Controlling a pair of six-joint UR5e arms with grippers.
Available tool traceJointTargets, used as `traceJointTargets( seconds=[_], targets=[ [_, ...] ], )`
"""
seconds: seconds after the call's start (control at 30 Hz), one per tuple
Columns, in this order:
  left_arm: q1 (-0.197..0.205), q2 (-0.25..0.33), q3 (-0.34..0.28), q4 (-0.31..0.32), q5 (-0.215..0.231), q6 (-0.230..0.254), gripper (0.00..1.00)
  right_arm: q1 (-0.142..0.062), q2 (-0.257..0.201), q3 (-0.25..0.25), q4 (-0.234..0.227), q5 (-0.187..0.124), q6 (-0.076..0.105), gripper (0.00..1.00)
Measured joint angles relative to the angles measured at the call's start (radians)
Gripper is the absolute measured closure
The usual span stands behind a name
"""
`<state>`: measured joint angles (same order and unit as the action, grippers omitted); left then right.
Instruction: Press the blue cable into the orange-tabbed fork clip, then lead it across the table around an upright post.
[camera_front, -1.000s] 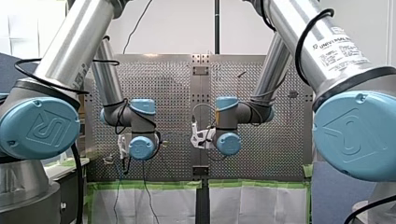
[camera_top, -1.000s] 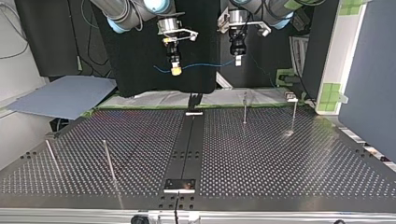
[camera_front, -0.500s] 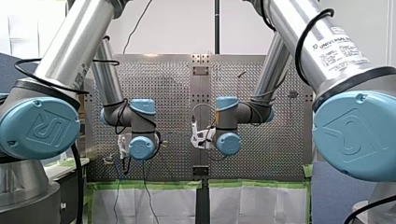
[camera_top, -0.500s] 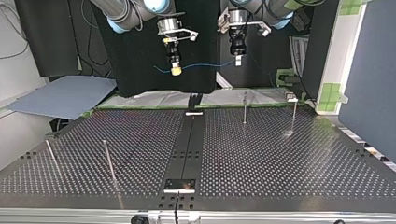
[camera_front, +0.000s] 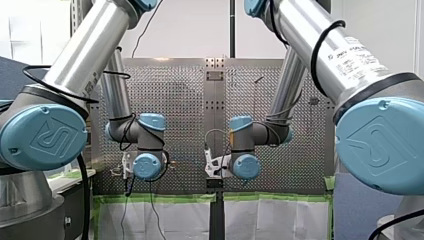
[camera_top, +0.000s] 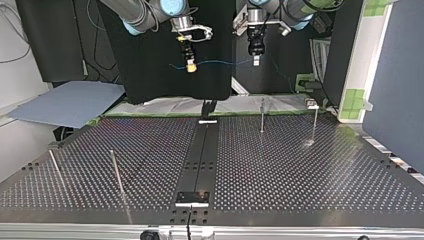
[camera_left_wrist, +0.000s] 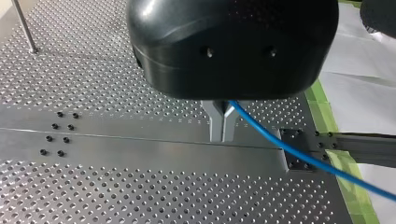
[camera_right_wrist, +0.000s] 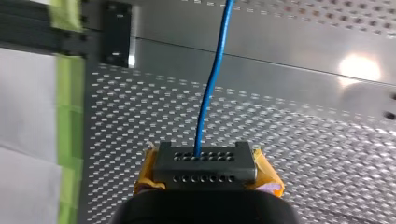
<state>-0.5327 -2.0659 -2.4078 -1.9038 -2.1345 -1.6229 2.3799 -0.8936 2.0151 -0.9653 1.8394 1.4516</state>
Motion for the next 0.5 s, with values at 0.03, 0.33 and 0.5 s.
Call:
traceJointTargets(
  seconds=[0.03, 0.33, 0.5],
  targets=[
    [0.0, 0.0, 0.0, 0.0, 0.0, 0.0, 1.0, 0.0, 0.007, 0.0, 0.001, 0.0, 0.0, 1.0],
    [0.0, -0.001, 0.0, 0.0, 0.0, 0.0, 1.0, 0.0, 0.026, 0.0, 0.002, 0.0, 0.0, 1.0],
    [0.0, -0.001, 0.0, 0.0, 0.0, 0.0, 1.0, 0.0, 0.026, 0.0, 0.002, 0.0, 0.0, 1.0]
  ],
)
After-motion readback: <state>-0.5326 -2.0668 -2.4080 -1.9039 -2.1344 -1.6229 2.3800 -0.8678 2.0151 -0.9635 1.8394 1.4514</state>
